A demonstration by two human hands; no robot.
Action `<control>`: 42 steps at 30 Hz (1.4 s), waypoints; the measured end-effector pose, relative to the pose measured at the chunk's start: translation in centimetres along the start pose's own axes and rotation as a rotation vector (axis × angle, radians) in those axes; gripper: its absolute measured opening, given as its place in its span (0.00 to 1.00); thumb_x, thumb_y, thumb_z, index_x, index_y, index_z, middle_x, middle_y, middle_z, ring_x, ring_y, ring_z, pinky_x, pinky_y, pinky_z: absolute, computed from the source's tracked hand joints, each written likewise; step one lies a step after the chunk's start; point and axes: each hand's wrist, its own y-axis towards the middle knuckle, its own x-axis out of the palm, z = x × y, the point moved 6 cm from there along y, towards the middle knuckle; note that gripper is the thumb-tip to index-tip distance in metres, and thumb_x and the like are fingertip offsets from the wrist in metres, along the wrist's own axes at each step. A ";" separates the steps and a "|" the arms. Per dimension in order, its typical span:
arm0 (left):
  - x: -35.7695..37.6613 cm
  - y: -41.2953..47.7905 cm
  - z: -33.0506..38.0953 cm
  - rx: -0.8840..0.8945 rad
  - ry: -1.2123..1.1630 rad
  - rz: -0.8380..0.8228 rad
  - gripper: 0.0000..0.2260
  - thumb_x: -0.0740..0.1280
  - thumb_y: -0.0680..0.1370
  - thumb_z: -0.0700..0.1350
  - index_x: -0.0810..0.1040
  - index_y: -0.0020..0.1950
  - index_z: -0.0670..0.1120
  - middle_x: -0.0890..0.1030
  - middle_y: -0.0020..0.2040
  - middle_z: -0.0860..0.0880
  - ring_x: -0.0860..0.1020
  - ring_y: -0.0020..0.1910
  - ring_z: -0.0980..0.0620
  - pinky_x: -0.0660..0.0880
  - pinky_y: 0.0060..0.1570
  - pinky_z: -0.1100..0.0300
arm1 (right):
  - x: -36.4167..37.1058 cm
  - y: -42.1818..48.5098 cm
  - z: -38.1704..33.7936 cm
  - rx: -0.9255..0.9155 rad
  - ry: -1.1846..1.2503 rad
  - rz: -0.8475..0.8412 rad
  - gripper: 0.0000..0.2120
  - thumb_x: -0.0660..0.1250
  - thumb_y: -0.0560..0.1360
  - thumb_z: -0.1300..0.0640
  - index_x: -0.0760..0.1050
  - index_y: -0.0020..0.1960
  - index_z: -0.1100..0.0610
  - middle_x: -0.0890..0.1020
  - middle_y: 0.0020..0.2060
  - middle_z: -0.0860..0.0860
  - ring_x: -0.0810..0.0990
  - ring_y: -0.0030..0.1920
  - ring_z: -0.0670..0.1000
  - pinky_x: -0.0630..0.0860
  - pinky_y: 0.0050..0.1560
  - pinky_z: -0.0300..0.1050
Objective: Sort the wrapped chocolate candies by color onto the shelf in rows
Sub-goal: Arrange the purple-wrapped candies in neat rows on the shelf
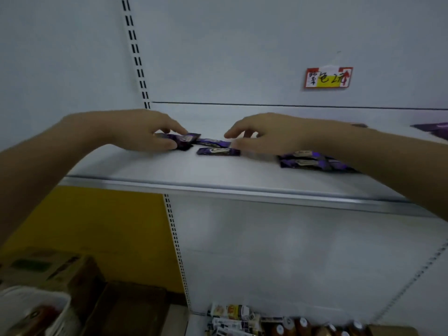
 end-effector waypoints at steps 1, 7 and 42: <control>0.5 -0.1 -0.7 -0.026 0.004 -0.019 0.19 0.59 0.81 0.52 0.67 0.72 0.55 0.70 0.69 0.52 0.69 0.66 0.53 0.62 0.59 0.62 | 0.3 1.0 -0.3 0.023 -0.001 -0.003 0.20 0.57 0.79 0.45 0.69 0.68 0.50 0.74 0.65 0.44 0.74 0.60 0.46 0.65 0.56 0.36; 0.9 0.4 -1.8 0.046 -0.179 0.037 0.13 0.63 0.79 0.51 0.73 0.64 0.57 0.75 0.62 0.55 0.74 0.58 0.54 0.67 0.52 0.62 | 1.4 4.8 -1.3 0.089 0.035 0.047 0.14 0.64 0.77 0.54 0.75 0.61 0.53 0.80 0.57 0.49 0.76 0.52 0.48 0.69 0.52 0.39; -2.6 3.4 13.6 0.403 -1.011 0.117 0.05 0.61 0.80 0.41 0.76 0.47 0.44 0.82 0.34 0.50 0.82 0.37 0.55 0.80 0.44 0.63 | -4.7 -13.5 6.5 0.259 0.618 0.438 0.18 0.68 0.73 0.69 0.74 0.55 0.48 0.78 0.59 0.45 0.82 0.43 0.56 0.78 0.52 0.43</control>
